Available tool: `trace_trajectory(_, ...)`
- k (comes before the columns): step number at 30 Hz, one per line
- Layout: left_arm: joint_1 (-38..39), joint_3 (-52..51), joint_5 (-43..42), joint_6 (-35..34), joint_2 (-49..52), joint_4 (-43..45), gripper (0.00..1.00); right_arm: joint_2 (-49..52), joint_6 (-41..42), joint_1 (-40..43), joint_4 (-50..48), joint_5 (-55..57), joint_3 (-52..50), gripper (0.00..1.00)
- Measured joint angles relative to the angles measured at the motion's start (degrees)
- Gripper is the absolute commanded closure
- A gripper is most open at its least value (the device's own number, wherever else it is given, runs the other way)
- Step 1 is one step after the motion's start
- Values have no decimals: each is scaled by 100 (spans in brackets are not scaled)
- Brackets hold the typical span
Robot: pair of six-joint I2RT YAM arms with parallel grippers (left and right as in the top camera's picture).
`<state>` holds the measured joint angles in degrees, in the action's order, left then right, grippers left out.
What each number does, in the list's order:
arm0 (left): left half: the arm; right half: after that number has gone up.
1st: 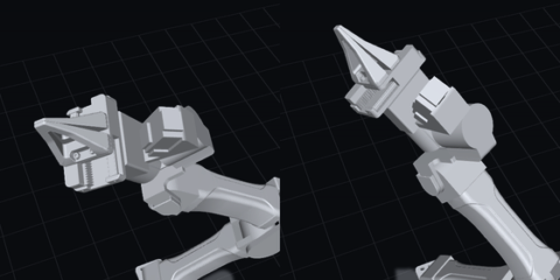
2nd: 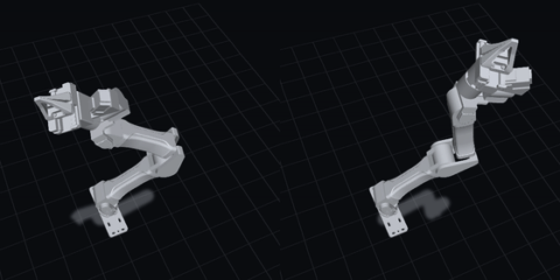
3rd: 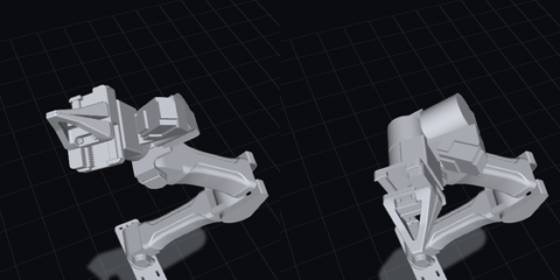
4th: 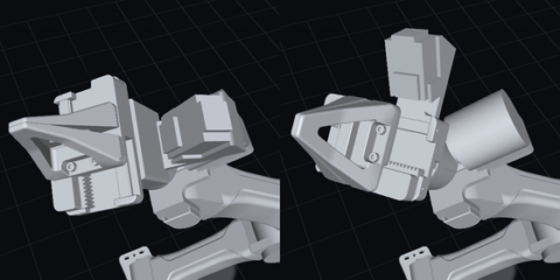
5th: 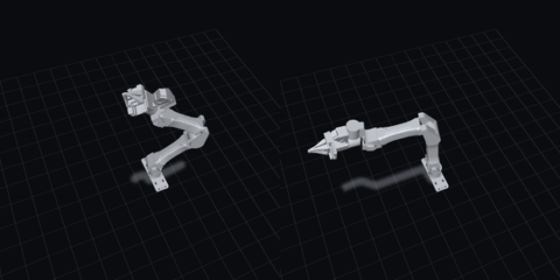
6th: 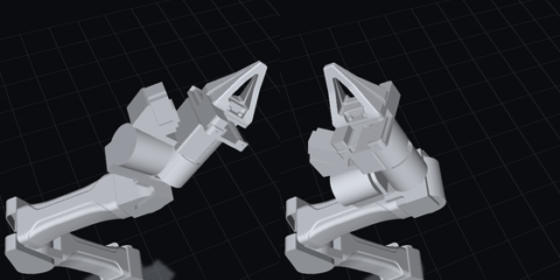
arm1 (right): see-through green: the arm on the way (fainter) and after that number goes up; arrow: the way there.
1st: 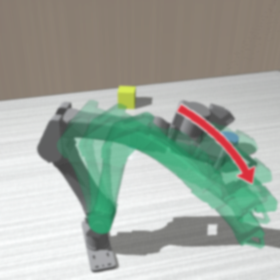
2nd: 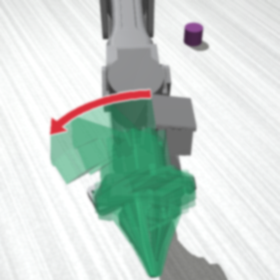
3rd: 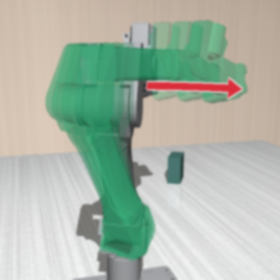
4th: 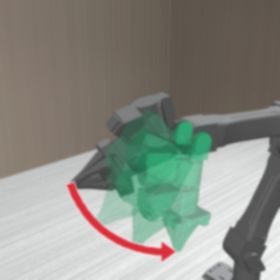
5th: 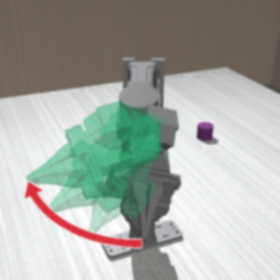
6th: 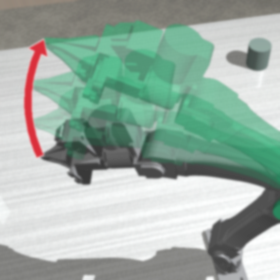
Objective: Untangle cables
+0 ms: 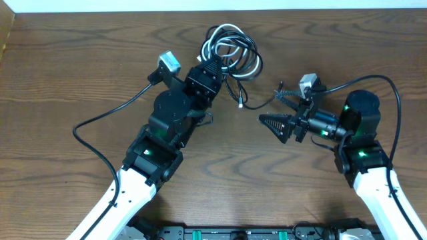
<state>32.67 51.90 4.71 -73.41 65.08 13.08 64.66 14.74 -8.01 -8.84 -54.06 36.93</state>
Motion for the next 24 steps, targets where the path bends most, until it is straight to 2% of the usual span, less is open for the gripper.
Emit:
trace_trajectory(1,0,0,63,-105,0,0,92,48,122,-20,-48,72,0,1)
trace_trajectory(6,0,0,238,-457,0,-2,93,487,841,-166,-446,496,0,13)
trace_trajectory(9,0,0,227,-505,0,-4,93,789,1049,-299,-887,595,4,12)
trace_trajectory(15,0,0,-446,-260,-9,-402,93,1119,1163,-627,-1663,627,4,9)
trace_trajectory(18,0,0,-824,-262,-11,-695,92,1130,1158,-699,-1716,675,4,11)
trace_trajectory(24,2,0,-1469,-319,-11,-737,92,1132,1161,-728,-1716,872,4,15)
